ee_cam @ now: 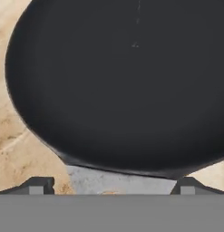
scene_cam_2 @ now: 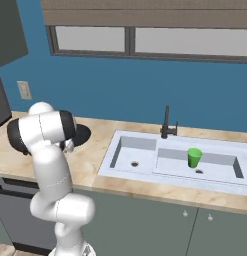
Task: Place the pan in the left basin and the cup in the right basin of the sink.
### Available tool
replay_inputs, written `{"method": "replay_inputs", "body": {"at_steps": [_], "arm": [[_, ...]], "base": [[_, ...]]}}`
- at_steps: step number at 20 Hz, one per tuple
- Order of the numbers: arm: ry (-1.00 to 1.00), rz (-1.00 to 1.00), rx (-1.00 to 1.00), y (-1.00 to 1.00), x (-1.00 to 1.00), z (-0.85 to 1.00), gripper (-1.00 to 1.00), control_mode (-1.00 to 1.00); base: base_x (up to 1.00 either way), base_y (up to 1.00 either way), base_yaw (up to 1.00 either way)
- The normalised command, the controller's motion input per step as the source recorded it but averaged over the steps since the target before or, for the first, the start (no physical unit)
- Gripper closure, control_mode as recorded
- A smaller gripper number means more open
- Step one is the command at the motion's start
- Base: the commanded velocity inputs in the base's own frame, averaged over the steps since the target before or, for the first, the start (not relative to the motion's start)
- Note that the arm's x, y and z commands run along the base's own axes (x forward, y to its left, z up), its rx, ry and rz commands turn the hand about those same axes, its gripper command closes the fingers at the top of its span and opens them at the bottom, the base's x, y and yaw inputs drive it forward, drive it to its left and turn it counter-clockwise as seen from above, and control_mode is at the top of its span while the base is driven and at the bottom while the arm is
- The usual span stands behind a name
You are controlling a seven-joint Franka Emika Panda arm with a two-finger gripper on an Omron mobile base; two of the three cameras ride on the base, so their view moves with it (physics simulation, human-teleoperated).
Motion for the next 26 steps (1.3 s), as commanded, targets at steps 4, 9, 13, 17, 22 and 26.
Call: {"method": "replay_inputs", "body": {"at_steps": [4, 9, 13, 17, 22, 26], "arm": [[0.10, -0.01, 0.00, 0.45, 0.32, -0.38, 1.00, -1.00], [0.08, 0.00, 0.00, 0.39, 0.13, -0.47, 1.00, -1.00], [0.03, 0.00, 0.00, 0.21, 0.00, -0.36, 1.00, -1.00], [0.00, 0.00, -0.06, 0.01, -0.18, -0.08, 1.00, -1.00], [-0.11, -0.02, -0.11, -0.06, -0.48, 0.04, 1.00, -1.00], [-0.17, -0.06, -0.09, -0.21, -0.46, 0.14, 1.00, -1.00]], "base": [[0.00, 0.00, 0.00], [0.00, 0.00, 0.00], [0.00, 0.00, 0.00], [0.00, 0.00, 0.00], [0.00, 0.00, 0.00], [0.00, 0.00, 0.00]]}}
